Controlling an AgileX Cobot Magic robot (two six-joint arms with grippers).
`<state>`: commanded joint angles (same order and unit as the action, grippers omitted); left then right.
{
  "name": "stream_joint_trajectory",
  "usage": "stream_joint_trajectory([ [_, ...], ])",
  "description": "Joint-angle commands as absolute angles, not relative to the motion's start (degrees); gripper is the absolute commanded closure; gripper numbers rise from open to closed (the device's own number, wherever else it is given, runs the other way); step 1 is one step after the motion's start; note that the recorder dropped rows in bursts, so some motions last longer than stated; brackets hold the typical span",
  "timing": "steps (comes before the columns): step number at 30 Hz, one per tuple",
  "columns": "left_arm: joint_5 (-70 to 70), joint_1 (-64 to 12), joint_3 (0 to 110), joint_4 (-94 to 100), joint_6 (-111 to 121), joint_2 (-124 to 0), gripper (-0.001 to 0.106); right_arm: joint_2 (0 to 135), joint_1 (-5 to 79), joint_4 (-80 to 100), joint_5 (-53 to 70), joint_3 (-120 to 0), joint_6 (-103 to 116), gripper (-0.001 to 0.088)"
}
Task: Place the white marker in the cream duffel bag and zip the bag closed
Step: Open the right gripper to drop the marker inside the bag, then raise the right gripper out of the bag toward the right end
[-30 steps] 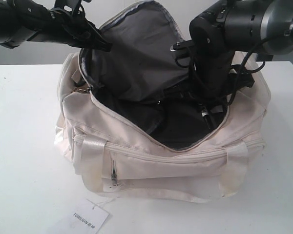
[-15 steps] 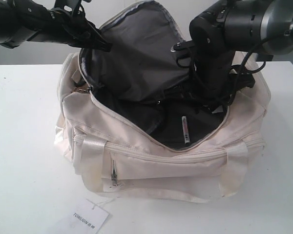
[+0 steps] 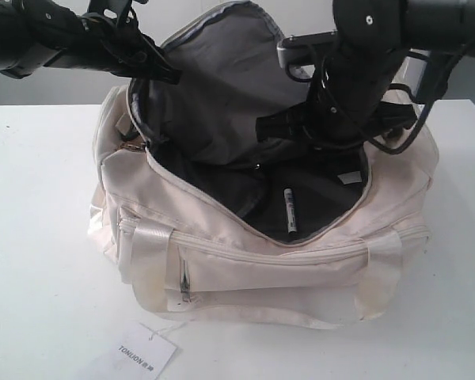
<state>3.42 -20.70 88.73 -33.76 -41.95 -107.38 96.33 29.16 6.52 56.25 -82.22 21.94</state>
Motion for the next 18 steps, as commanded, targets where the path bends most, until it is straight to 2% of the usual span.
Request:
stream_joint_trajectory([
  [18, 3.42, -20.7, 88.73, -33.76, -41.95, -107.38, 0.105, 89.77, 28.94, -5.65, 57.86, -80.51, 7.11, 0.0868],
])
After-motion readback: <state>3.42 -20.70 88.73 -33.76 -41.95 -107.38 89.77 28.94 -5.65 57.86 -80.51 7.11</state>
